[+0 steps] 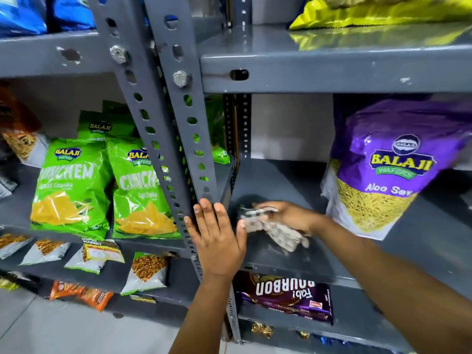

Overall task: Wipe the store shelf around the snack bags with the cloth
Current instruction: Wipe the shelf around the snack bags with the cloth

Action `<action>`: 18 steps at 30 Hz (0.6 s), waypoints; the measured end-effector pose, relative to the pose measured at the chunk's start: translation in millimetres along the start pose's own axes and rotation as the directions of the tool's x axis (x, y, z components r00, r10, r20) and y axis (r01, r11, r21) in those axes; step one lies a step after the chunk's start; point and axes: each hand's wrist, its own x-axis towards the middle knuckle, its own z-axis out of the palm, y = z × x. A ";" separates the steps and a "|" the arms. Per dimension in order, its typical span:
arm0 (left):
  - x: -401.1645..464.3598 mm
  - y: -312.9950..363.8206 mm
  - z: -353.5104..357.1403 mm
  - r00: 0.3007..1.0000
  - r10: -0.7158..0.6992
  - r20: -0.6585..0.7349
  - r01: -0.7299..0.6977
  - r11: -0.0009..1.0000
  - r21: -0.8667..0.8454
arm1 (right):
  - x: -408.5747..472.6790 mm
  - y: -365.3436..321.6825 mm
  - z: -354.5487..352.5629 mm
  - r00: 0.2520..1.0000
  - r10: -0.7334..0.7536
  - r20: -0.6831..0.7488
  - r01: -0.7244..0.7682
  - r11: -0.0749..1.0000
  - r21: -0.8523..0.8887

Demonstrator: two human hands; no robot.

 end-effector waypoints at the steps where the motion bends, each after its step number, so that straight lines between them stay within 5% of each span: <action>1: -0.1 -0.8 -1.1 1.000 0.000 0.009 0.000 1.000 -0.004 | 3.5 -9.1 11.5 1.000 -0.019 0.015 0.019 0.999 -0.041; 4: -0.9 -1.6 -6.2 0.999 0.010 0.038 -0.009 1.000 -0.026 | 8.9 -4.1 62.8 0.992 0.085 0.094 -0.023 0.848 -0.530; 6: 0.2 -0.9 -9.4 0.999 -0.004 0.050 0.005 1.000 -0.020 | 5.9 4.5 77.2 0.994 0.104 0.028 -0.058 0.738 -0.673; 14: 0.7 43.8 -33.9 0.939 -0.238 0.249 0.259 0.964 -0.055 | -24.3 27.9 71.5 0.995 0.079 -0.063 -0.101 0.696 -0.711; 18: -33.7 54.4 -32.8 0.859 0.070 0.508 -0.033 0.996 -0.082 | -43.8 41.3 60.5 0.992 0.065 -0.110 -0.125 0.675 -0.727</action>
